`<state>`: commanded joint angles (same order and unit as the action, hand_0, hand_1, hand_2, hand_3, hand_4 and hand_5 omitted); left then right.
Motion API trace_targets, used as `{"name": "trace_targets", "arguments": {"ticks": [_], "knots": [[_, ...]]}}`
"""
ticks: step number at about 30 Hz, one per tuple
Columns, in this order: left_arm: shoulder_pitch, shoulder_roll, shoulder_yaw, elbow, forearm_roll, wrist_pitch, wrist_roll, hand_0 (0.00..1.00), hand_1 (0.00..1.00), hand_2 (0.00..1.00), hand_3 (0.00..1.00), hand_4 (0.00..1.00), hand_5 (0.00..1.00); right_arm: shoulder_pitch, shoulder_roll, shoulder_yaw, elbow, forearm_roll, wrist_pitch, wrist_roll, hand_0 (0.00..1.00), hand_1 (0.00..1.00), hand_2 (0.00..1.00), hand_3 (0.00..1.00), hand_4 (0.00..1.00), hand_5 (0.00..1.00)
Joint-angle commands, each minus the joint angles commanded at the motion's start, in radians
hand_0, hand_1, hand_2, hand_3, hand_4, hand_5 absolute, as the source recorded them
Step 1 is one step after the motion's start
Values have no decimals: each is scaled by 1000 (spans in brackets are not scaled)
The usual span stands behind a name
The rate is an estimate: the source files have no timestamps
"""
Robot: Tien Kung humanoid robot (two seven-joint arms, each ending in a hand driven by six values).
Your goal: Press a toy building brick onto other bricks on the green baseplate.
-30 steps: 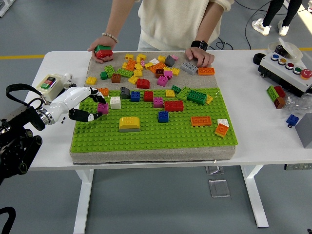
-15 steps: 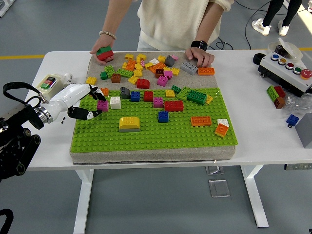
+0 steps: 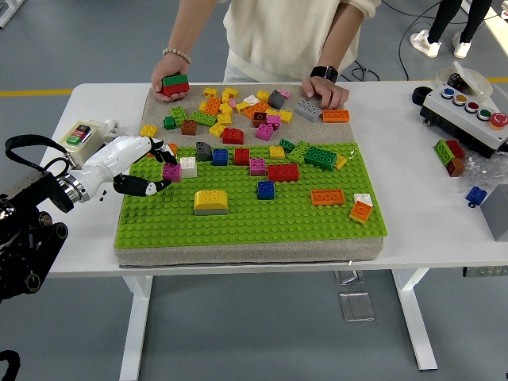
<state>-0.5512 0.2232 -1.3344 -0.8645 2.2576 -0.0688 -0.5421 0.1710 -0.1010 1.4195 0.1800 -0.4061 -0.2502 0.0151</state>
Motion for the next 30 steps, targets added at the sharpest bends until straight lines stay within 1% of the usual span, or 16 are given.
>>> {"name": "trace_targets", "arguments": {"ticks": [7,11,16,30], "knots": [[32,-8,8,-55,-15,-11,11,609,562,563,541,697,2,-4,1,0,0,-2,-1,4,734,654,704,589,916,497],[45,-13,11,-71,-25,-17,15,610,562,563,541,699,2,-6,2,-1,0,-2,-1,5,733,654,704,589,916,497],[53,-19,14,-83,-27,-21,18,609,561,563,542,701,2,-7,2,-2,0,-2,-1,7,733,654,704,589,916,497],[64,-56,14,-109,-22,-31,34,610,563,564,543,704,2,-8,0,0,0,-2,-2,13,733,654,704,588,916,497]]}}
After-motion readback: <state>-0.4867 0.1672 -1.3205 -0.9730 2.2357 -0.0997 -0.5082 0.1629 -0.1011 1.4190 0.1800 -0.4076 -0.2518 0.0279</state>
